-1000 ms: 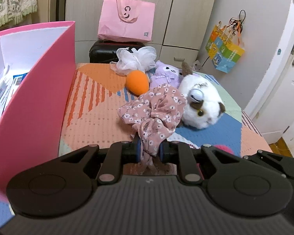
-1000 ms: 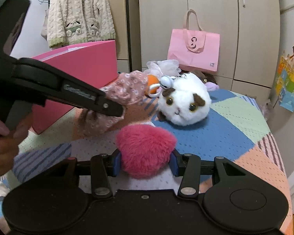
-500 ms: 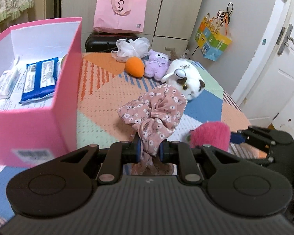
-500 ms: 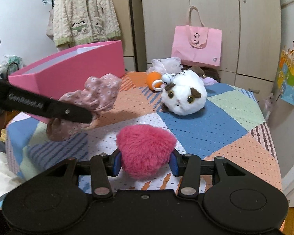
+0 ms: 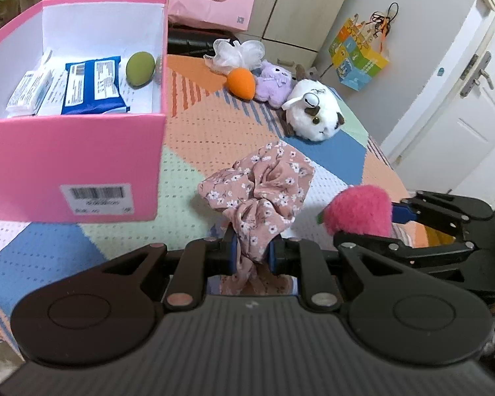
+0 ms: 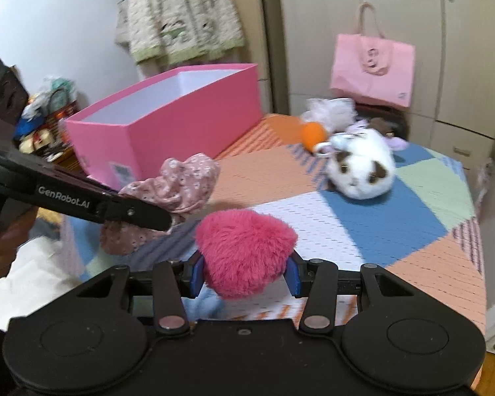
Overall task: Organize soft objects
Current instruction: 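Carry scrunchie and pom-pom into the pink box and open both grippers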
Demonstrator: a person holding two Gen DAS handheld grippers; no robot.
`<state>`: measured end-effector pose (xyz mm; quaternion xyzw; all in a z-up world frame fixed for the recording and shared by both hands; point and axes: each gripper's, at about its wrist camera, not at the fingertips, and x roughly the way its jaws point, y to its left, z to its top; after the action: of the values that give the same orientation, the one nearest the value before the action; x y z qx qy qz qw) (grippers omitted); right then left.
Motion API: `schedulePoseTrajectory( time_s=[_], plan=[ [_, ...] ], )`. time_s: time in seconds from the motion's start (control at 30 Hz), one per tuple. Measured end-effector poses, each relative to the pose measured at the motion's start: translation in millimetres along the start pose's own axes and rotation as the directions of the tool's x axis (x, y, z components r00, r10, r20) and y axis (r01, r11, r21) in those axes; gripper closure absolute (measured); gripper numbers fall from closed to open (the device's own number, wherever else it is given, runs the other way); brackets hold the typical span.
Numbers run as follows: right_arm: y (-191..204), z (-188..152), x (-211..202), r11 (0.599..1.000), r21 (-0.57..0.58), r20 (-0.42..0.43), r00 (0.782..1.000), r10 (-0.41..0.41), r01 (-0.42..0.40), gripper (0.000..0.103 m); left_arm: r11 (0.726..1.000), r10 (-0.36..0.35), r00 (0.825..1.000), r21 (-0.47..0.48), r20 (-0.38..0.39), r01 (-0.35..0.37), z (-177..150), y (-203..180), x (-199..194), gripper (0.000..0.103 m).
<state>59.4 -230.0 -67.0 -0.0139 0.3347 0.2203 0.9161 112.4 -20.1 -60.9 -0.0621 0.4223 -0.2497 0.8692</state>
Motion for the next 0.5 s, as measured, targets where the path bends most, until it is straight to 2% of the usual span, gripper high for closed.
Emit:
schedulePoseTrajectory(
  time_s=[0.27,0.37,0.5],
  plan=[
    [29.4,25.3,-3.4,0.989,-0.033,-0.074,0.988,0.138,-0.141,0.051,0.998,-0.059,0.996,-0.017,-0.072,0.058,-5.5,19.6,-32.1,0.087],
    [40.8,37.7,-0.4,0.979,-0.03,-0.11,0.975,0.195,-0.2,0.051,0.997,-0.078,0.991,-0.022,-0.11,0.076,-6.6,29.5,-45.2,0.087],
    [56.4,51.0,2.6,0.963,-0.038,-0.15,0.954,0.26,-0.268,0.051,0.998,-0.058,0.989,-0.009,-0.135,0.057,-6.3,43.0,-65.2,0.087]
  ],
)
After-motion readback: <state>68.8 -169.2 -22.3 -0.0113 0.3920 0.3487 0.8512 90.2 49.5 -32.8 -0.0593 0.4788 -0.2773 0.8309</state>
